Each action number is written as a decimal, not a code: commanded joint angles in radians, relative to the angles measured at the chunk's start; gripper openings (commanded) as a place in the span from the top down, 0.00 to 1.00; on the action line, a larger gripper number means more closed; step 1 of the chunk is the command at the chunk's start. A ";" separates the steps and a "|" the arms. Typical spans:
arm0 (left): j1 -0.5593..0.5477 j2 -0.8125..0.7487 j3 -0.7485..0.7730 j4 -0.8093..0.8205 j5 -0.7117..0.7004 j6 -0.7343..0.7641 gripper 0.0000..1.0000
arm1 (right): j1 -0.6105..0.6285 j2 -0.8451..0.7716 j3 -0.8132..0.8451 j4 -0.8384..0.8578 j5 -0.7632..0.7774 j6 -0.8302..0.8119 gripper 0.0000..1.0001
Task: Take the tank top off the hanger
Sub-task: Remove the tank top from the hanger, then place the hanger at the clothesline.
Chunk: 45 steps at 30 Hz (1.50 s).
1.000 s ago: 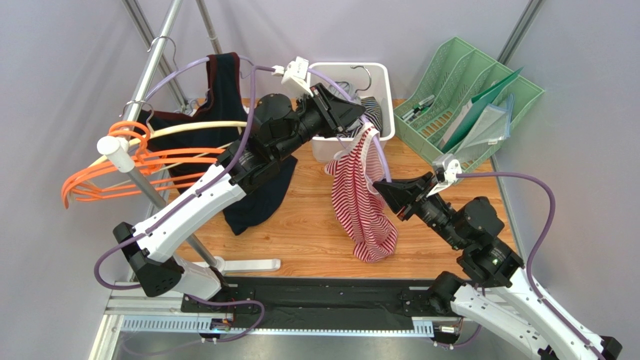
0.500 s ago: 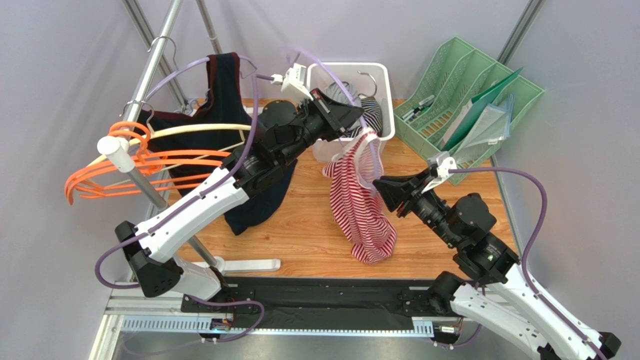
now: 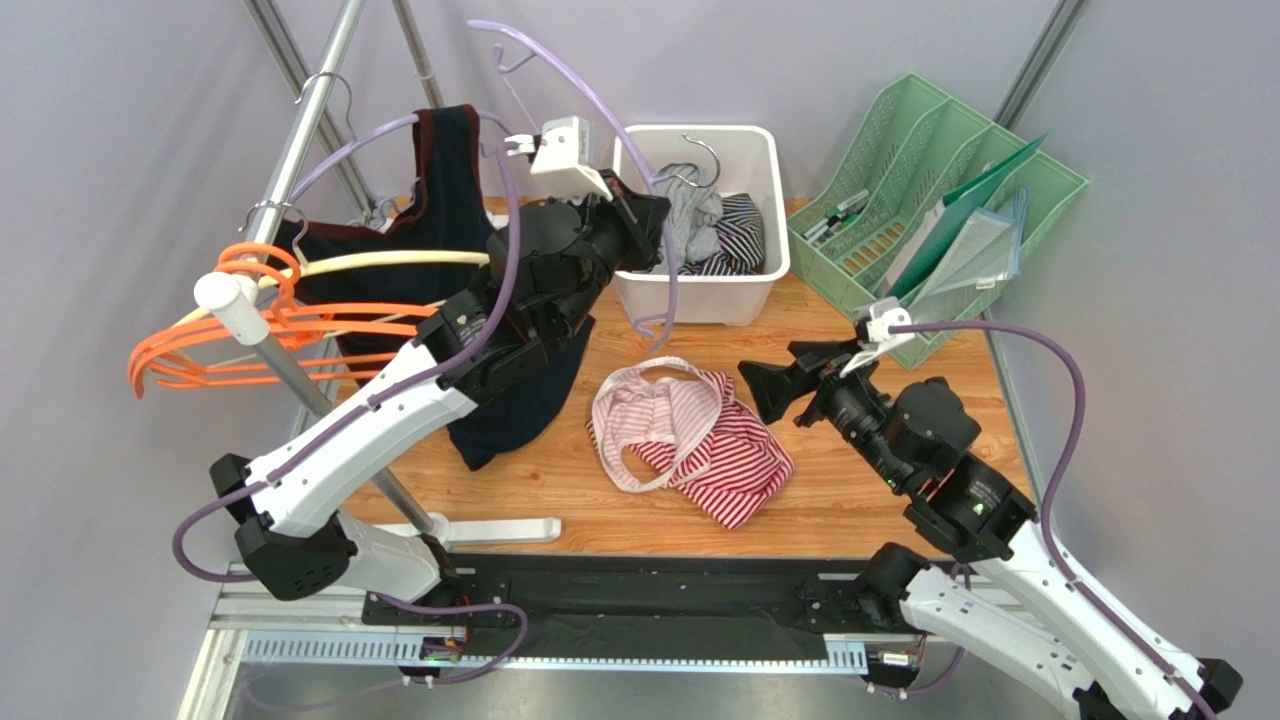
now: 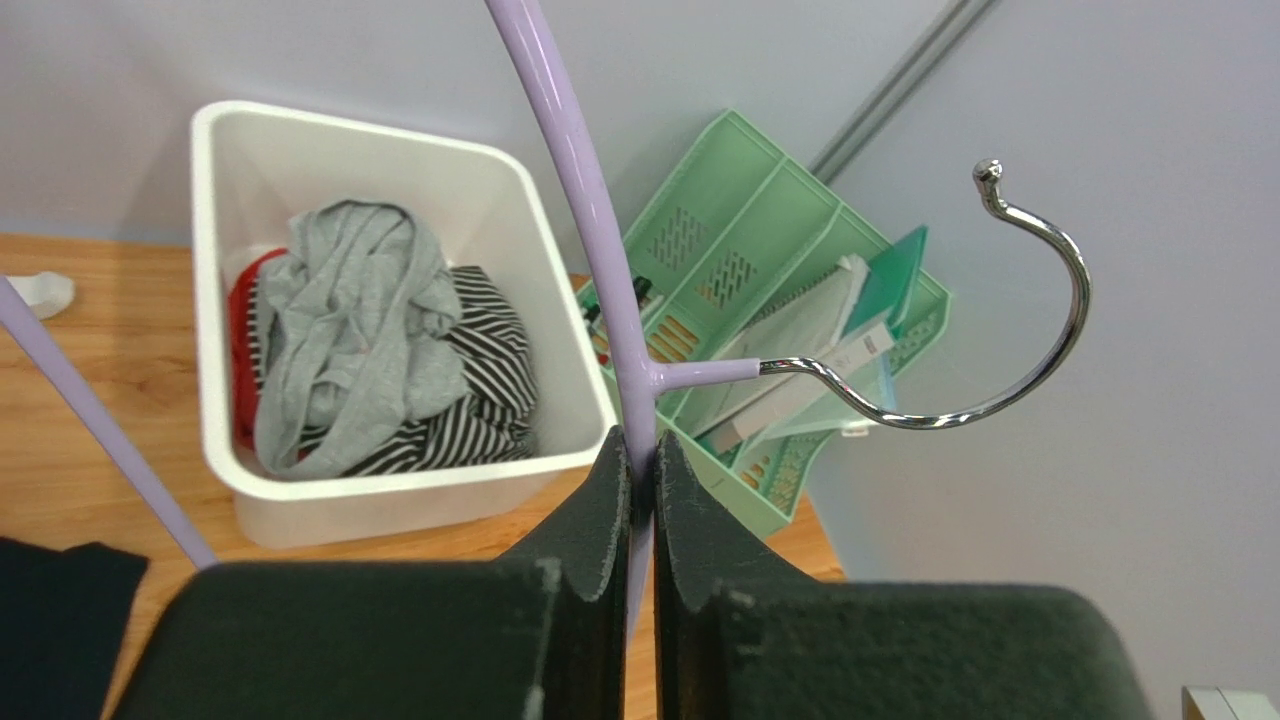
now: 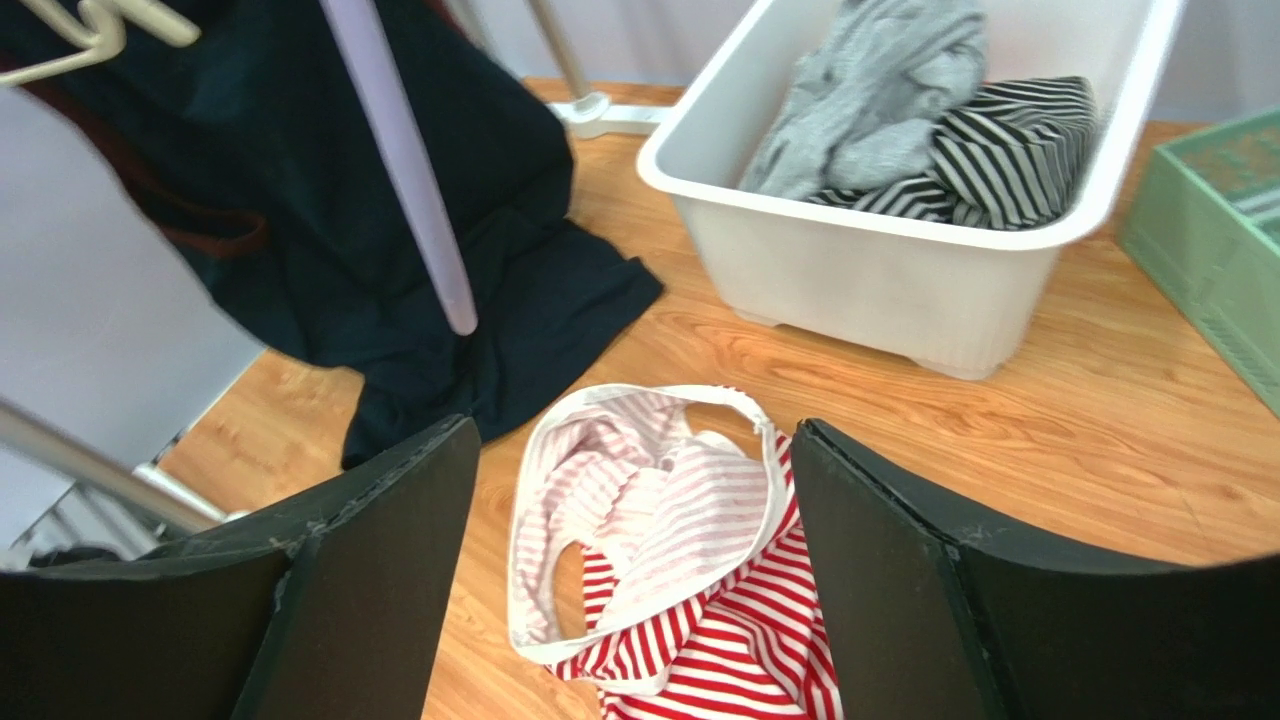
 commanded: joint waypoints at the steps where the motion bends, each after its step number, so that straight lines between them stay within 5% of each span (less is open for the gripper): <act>1: -0.001 -0.055 -0.031 0.026 -0.052 -0.044 1.00 | 0.000 0.058 0.023 0.125 -0.243 -0.055 0.17; 14: -0.001 -0.186 -0.224 0.160 0.074 -0.331 1.00 | 0.000 0.149 -0.001 0.280 -0.345 -0.103 0.16; 23: -0.001 -0.213 -0.270 0.202 0.139 -0.436 1.00 | 0.000 0.200 -0.017 0.298 -0.394 -0.084 0.42; 26: -0.001 -0.220 -0.289 0.210 0.139 -0.448 1.00 | 0.000 0.200 -0.024 0.304 -0.368 -0.072 0.61; 27: -0.001 -0.218 -0.293 0.210 0.140 -0.454 1.00 | 0.000 0.201 -0.023 0.304 -0.360 -0.061 0.83; 29: -0.001 -0.213 -0.309 0.222 0.152 -0.466 1.00 | 0.000 0.204 -0.020 0.320 -0.349 -0.051 1.00; 31: -0.001 -0.204 -0.319 0.227 0.174 -0.476 0.99 | 0.000 0.204 -0.020 0.346 -0.363 -0.047 1.00; 36: -0.007 -0.186 -0.350 0.232 0.228 -0.494 0.76 | 0.002 0.186 -0.021 0.357 -0.302 -0.075 1.00; 45: -0.129 -0.160 -0.364 0.223 0.133 -0.407 0.71 | 0.000 0.177 -0.008 0.347 -0.299 -0.104 1.00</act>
